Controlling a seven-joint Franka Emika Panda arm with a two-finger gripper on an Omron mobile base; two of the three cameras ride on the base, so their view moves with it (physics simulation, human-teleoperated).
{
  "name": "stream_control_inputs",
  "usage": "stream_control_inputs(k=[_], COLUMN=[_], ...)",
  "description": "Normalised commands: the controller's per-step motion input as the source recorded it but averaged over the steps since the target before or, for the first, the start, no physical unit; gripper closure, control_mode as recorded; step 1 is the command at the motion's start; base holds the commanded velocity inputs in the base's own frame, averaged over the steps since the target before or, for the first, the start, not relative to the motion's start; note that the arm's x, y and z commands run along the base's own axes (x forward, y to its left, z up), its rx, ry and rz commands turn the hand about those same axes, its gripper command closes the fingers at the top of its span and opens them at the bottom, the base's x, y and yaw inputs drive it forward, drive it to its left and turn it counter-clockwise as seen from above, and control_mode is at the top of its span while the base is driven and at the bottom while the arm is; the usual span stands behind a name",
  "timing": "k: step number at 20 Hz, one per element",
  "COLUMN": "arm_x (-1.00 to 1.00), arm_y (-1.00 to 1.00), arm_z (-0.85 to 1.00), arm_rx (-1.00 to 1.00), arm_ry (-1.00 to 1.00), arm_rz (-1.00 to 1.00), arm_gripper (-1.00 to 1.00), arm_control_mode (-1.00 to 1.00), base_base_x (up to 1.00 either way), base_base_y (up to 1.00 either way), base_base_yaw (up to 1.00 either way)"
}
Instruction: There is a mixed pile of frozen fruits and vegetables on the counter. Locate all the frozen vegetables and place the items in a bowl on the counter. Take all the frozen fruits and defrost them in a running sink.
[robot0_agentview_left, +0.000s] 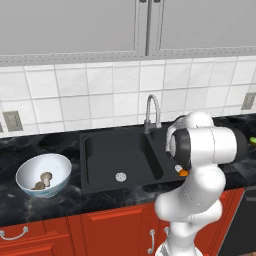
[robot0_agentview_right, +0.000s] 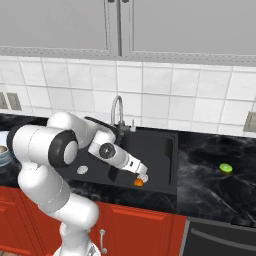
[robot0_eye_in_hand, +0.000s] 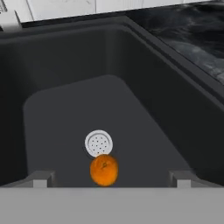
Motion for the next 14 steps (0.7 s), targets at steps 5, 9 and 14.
stream_control_inputs(k=[5,9,14], arm_x=[0.05,0.08,0.01], arm_y=[-0.74,-0.4,-0.24], arm_z=[0.47,0.74,0.55], arm_rx=[0.04,0.05,0.02], arm_ry=[0.04,0.02,0.0], arm_rz=[0.0,0.0,0.01], arm_gripper=[-1.0,-1.0,-1.0], arm_control_mode=[-1.0,-1.0,-1.0], base_base_x=[0.0,0.0,0.0], base_base_y=[0.0,0.0,0.0], base_base_yaw=[0.0,0.0,0.0])
